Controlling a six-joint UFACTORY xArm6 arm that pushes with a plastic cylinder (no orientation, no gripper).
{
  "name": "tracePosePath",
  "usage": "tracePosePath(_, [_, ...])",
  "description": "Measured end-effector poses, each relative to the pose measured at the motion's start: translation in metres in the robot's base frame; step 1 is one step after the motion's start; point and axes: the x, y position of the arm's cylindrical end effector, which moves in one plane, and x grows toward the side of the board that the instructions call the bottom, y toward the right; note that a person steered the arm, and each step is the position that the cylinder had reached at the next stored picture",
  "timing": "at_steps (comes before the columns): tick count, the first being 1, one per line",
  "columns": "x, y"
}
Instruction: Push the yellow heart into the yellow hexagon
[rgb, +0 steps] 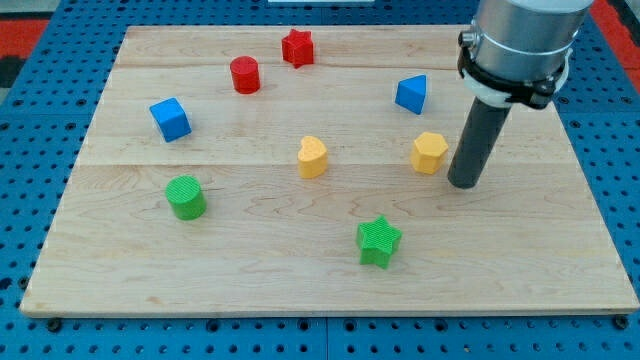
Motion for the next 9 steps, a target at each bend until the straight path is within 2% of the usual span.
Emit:
tracePosePath(1, [-0.022, -0.015])
tracePosePath(2, [-0.011, 0.012])
tracePosePath(3, [0.005, -0.049])
tracePosePath(4, [-0.025, -0.069])
tracePosePath(5, [-0.011, -0.087])
tracePosePath(6, [0.021, -0.111])
tracePosePath(7, [0.007, -0.213])
tracePosePath(8, [-0.021, -0.23])
tracePosePath(9, [-0.029, -0.122])
